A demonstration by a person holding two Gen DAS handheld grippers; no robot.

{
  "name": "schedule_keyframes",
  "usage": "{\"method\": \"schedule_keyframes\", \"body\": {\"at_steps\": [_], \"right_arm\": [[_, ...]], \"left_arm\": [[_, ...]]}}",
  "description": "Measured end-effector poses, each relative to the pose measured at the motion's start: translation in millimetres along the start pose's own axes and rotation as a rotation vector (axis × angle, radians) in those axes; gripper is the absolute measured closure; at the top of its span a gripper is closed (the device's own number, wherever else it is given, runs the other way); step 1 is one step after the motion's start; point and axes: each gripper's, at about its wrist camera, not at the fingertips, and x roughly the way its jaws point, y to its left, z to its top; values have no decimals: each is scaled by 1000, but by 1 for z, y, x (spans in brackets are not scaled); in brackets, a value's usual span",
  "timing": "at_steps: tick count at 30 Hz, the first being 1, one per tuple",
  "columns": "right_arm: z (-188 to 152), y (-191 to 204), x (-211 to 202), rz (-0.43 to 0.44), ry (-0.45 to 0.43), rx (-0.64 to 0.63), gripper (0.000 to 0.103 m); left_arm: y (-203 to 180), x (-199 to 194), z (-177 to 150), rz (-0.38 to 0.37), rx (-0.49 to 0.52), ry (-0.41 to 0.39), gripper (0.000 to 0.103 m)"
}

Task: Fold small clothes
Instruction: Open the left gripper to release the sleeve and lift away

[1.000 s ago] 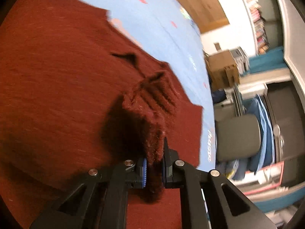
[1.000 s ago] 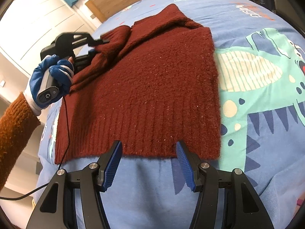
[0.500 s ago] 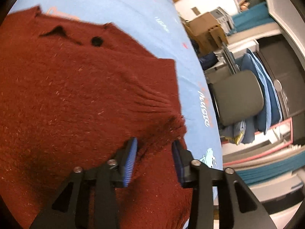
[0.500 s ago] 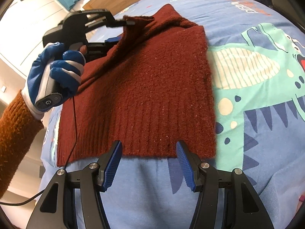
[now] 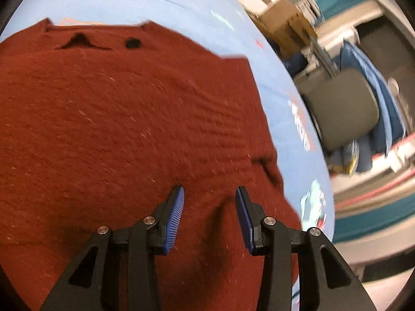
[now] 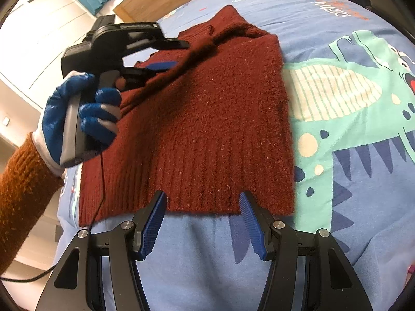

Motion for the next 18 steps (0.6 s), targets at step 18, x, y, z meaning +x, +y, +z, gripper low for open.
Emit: {"method": "schedule_keyframes", "body": {"at_steps": [18], "right_arm": [[3, 26, 6, -43, -4, -34, 43]], "left_arm": [[88, -83, 2, 277, -58, -240, 67]]}}
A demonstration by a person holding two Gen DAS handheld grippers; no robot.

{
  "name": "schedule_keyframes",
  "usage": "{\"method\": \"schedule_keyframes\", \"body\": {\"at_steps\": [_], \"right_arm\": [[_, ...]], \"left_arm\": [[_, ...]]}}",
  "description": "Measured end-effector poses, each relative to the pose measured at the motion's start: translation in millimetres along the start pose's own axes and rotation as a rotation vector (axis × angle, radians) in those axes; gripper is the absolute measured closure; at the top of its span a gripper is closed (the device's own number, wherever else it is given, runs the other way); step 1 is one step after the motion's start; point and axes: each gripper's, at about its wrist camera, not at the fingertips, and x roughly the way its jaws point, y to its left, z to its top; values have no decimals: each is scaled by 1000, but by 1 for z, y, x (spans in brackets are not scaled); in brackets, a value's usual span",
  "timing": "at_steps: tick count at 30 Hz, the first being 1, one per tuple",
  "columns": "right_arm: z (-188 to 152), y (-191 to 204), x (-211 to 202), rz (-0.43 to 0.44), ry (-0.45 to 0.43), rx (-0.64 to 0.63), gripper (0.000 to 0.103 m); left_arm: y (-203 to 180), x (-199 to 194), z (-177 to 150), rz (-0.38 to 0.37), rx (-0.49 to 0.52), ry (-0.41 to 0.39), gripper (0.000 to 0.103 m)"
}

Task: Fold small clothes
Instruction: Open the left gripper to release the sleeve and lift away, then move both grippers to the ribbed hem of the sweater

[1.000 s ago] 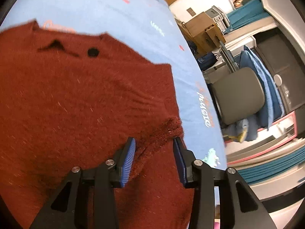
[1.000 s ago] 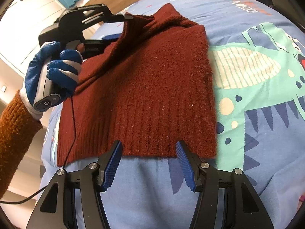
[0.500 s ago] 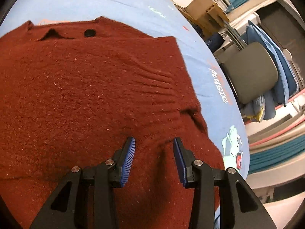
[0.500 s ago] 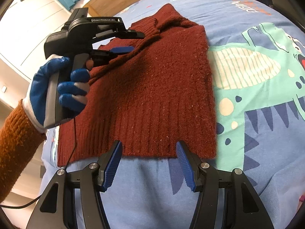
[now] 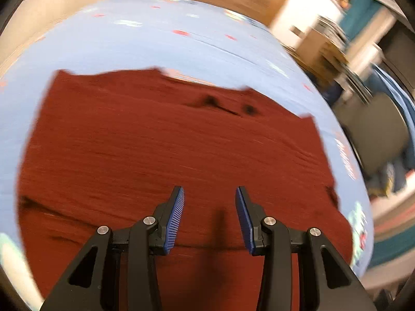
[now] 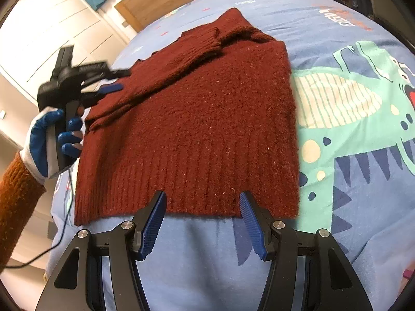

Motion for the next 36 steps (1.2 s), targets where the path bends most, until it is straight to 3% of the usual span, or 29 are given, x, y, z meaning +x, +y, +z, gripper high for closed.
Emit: {"method": "schedule_keyframes", "body": {"at_steps": [4, 7, 13, 17, 21, 24, 36], "right_arm": [[1, 1, 0, -14, 1, -5, 43], [3, 1, 0, -23, 3, -9, 43], [5, 6, -1, -34, 4, -25, 43], [5, 8, -7, -47, -6, -32, 43], [4, 3, -15, -57, -16, -25, 43], [4, 1, -20, -61, -26, -24, 43], [-3, 5, -45, -67, -82, -39, 43]], "left_arm": [[41, -2, -2, 134, -55, -38, 67], [61, 5, -14, 107, -116, 1, 67], [32, -6, -27, 106, -22, -24, 65], [38, -10, -22, 175, -57, -67, 65], [43, 4, -28, 186, -40, 22, 64], [47, 0, -34, 112, -83, 65, 61], [52, -70, -72, 182, -48, 66, 57]]}}
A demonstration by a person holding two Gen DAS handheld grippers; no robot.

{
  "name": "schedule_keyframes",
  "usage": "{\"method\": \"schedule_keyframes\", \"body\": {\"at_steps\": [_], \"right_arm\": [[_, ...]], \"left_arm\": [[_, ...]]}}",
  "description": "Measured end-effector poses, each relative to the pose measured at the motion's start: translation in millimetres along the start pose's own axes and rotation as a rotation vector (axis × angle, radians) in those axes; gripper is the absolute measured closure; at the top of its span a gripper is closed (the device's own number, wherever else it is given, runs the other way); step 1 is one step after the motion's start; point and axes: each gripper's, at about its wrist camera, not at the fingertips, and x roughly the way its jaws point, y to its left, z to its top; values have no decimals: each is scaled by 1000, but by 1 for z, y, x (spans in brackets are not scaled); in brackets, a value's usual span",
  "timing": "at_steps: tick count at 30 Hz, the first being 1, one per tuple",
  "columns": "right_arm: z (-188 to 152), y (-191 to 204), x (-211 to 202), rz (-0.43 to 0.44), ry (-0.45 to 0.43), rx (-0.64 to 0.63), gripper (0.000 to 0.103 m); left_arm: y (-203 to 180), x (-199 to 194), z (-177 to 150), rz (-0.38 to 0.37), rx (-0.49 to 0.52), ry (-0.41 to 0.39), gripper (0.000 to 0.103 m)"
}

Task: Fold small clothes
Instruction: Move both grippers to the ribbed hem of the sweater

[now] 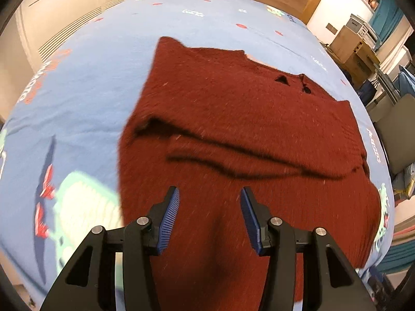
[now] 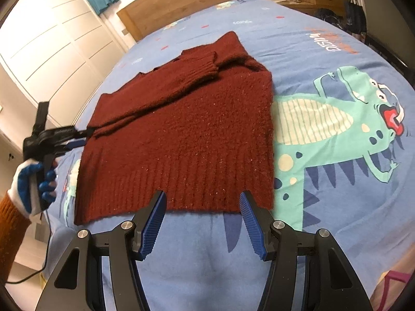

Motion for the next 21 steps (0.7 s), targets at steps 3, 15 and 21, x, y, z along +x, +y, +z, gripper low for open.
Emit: {"method": "schedule_keyframes", "body": {"at_steps": [3, 15, 21], "right_arm": [[-1, 0, -6, -9, -13, -3, 43], [-14, 3, -54, -39, -75, -3, 43], [-13, 3, -78, -51, -107, -1, 41]], "left_arm": [[13, -17, -18, 13, -24, 1, 53], [65, -90, -91, -22, -143, -21, 44], [72, -118, -110, -46, -148, -43, 39]]}}
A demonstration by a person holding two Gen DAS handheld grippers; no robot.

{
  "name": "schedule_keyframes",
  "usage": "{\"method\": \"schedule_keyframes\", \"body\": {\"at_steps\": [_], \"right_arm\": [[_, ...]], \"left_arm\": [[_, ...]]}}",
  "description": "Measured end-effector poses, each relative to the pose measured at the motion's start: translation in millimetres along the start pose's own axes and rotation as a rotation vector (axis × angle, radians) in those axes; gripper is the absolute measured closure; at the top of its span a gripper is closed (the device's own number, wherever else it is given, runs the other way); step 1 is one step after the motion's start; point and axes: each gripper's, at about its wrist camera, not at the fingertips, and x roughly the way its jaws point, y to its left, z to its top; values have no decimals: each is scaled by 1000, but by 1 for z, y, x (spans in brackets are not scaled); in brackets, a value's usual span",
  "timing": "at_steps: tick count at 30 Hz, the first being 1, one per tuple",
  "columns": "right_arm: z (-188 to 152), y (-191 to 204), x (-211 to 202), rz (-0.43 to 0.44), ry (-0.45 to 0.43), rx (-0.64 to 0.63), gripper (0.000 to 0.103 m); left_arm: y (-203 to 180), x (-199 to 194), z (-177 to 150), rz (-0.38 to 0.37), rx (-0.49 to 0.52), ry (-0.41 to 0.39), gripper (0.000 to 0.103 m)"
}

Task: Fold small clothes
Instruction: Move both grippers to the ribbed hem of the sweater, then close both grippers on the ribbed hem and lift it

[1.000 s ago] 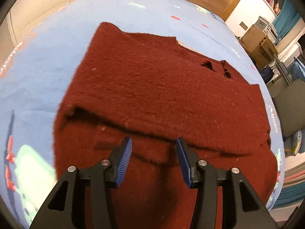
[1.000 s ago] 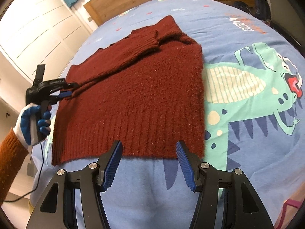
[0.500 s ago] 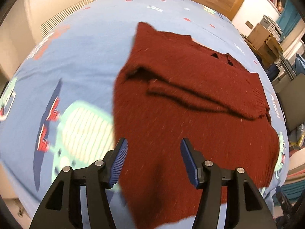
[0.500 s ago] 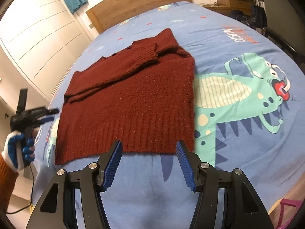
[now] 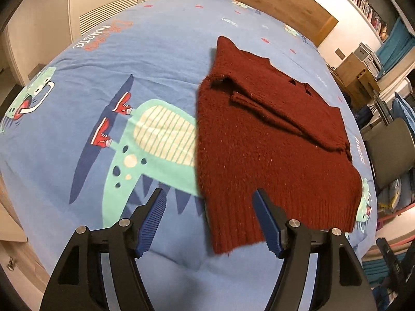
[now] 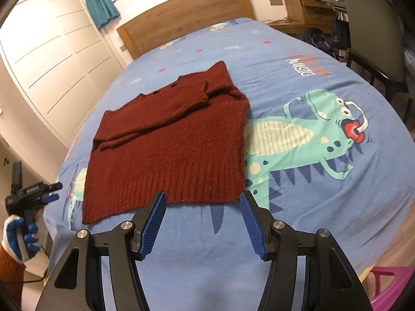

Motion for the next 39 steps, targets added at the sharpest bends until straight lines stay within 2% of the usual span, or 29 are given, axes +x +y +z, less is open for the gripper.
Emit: {"method": "schedule_keyframes", "body": {"at_steps": [4, 8, 16, 19, 23, 26, 30, 36, 39], "right_arm": [[3, -6, -2, -2, 2, 9, 37], [8, -13, 9, -1, 17, 20, 37], [27, -29, 56, 27, 91, 51, 37], [31, -34, 77, 35, 132, 57, 37], [31, -39, 105, 42, 187, 66, 37], [28, -43, 124, 58, 227, 81, 37], [24, -46, 144, 74, 271, 96, 36], [27, -48, 155, 126, 281, 119, 35], [30, -50, 157, 153, 289, 127, 38]], "left_arm": [[2, 0, -5, -8, 1, 26, 38], [0, 17, -9, -14, -1, 72, 38], [-8, 77, -12, -17, -41, 209, 38], [-8, 96, -12, 7, -41, 248, 38], [-9, 111, -13, 30, -31, 275, 37], [-8, 111, -12, 19, -27, 276, 36], [-6, 110, -18, -20, -23, 274, 36], [-14, 112, -26, -194, -73, 280, 36], [-11, 115, -28, -244, -112, 268, 36]]}}
